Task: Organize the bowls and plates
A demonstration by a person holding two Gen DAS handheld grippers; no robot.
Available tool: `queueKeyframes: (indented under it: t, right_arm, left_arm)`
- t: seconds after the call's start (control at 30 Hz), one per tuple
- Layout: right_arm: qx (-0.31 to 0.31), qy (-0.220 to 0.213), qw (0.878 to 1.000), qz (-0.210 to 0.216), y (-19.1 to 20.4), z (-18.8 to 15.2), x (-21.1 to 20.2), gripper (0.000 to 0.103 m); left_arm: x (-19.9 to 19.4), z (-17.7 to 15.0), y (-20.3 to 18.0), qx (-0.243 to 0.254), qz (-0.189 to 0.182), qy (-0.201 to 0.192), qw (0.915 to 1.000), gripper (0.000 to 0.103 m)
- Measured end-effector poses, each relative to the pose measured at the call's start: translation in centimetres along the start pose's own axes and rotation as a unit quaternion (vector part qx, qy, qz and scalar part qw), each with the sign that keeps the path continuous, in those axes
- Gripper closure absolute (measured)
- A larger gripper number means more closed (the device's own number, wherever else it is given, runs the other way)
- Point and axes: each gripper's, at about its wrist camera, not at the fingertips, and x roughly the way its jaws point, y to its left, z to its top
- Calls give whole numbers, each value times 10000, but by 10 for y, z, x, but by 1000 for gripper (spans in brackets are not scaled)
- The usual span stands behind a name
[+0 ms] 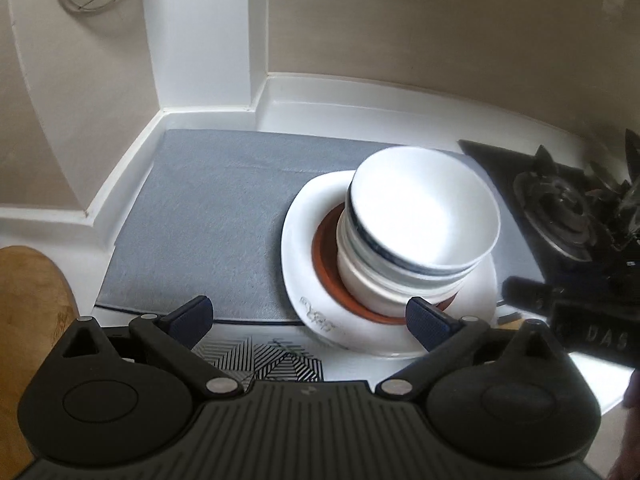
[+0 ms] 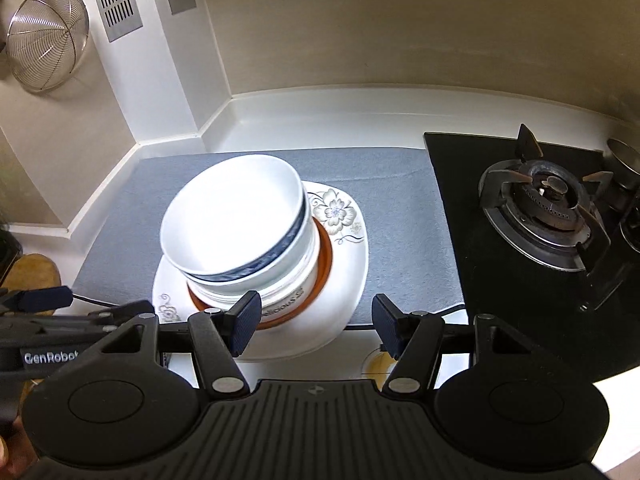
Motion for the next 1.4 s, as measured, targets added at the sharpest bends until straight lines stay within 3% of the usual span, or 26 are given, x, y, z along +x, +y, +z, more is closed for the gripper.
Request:
queueKeyframes:
  t: [0.43, 0.53, 0.8, 1.4]
  right_arm:
    - [190, 44, 9996, -223, 18, 8, 5, 39]
    - [393, 158, 9990, -169, 17, 7, 6, 39]
    - [112, 179, 9996, -207, 21, 4, 5, 39]
    - [70, 271, 9995, -120, 22, -3, 8, 38]
  left_arm:
    - [-2, -4, 29, -88, 125, 86, 9998, 0]
    - [0, -7, 21, -4, -34, 117, 9999, 0]
    - [3, -10, 17, -33, -116, 121, 9999, 0]
    - [2, -11, 14, 36, -62, 44, 10000, 0]
